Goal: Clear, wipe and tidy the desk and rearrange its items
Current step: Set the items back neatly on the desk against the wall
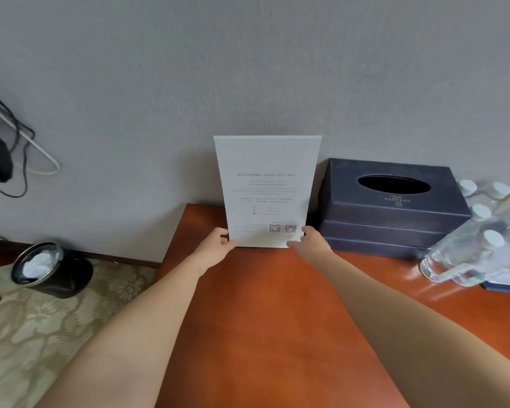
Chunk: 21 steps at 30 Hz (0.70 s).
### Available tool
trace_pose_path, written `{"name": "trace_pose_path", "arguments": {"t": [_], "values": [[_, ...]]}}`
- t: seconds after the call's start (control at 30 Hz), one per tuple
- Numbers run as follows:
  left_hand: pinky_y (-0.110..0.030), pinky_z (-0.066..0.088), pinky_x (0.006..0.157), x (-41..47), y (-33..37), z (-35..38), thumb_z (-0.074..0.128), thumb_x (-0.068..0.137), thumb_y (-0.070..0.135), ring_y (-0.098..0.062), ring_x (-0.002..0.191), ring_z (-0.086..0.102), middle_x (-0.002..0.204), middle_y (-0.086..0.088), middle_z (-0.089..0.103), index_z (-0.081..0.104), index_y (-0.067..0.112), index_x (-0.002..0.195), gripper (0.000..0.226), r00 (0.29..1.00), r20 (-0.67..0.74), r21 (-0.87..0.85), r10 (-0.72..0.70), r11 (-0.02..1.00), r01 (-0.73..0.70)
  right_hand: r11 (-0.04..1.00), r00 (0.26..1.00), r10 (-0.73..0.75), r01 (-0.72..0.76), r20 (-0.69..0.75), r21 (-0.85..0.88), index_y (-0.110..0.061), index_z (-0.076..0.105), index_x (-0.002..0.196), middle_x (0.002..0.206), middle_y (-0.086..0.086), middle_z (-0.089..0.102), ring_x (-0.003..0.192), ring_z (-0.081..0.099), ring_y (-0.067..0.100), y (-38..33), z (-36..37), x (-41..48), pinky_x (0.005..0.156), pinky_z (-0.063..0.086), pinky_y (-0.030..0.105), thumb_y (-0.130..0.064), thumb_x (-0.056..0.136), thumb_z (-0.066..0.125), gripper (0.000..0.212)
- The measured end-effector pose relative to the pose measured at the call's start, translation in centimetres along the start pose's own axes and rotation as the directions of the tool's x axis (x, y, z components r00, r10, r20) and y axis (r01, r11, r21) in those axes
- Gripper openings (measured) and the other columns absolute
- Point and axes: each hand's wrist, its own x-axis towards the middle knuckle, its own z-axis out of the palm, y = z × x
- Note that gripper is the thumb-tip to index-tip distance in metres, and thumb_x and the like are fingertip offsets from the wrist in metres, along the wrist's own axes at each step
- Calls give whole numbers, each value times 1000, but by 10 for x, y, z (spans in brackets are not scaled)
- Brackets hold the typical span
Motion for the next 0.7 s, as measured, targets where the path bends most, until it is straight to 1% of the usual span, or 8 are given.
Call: {"name": "trace_pose_path", "arguments": {"t": [0.07,0.17,0.23,0.37,0.43,0.53,0.6,0.7], "values": [[-35,40,107,-13,4,-2,57,99,33,-17,120,52,139,-4,52,39,18,144,52,1000,16,29,8,1000,-8,998,999,-43,44,11,-37,-14,30,151,145,7,47,118,55,25,-2,-6,-13,86,42,28,-23,95,58,64],[-37,40,109,-39,16,-1,61,96,36,-18,126,50,144,-2,47,37,19,146,58,996,49,139,75,987,-81,983,990,-133,138,46,-124,-13,33,150,143,10,48,123,52,26,-2,-17,-37,93,43,31,-22,96,58,60],[-35,36,112,-60,28,3,62,96,36,-18,133,44,149,-2,42,34,20,148,62,988,72,243,136,958,-150,954,978,-194,206,73,-217,-15,30,151,149,10,43,132,46,29,2,-27,-56,103,42,36,-24,96,58,62],[-36,27,117,-102,63,20,61,94,44,-18,145,29,159,2,27,25,24,153,72,956,191,402,223,871,-284,862,956,-265,295,129,-414,-19,23,153,151,9,42,135,42,31,20,-55,-94,107,39,40,-32,96,59,69],[-38,23,120,-120,80,33,62,92,50,-19,148,23,162,5,18,18,28,156,81,941,253,457,226,829,-322,814,947,-283,321,151,-484,-21,15,155,157,8,32,144,29,31,33,-73,-112,113,32,43,-37,94,61,78],[-47,21,121,-141,106,58,62,85,63,-21,151,13,165,9,7,7,37,157,94,930,293,591,223,721,-360,747,937,-316,343,151,-569,-22,6,157,162,3,18,151,6,26,60,-108,-137,120,18,49,-43,91,65,91],[-47,20,121,-155,128,80,63,85,64,-22,152,10,166,9,5,5,37,157,97,919,299,631,259,669,-393,733,940,-313,330,136,-594,-23,2,157,163,1,13,151,1,24,84,-137,-151,121,12,49,-48,89,65,97],[-45,16,123,-177,164,126,63,86,62,-21,153,7,166,6,2,4,32,158,98,892,321,632,319,630,-452,737,953,-285,287,104,-612,-24,-2,157,164,-1,9,151,0,21,129,-186,-170,121,13,46,-52,86,66,102]]}}
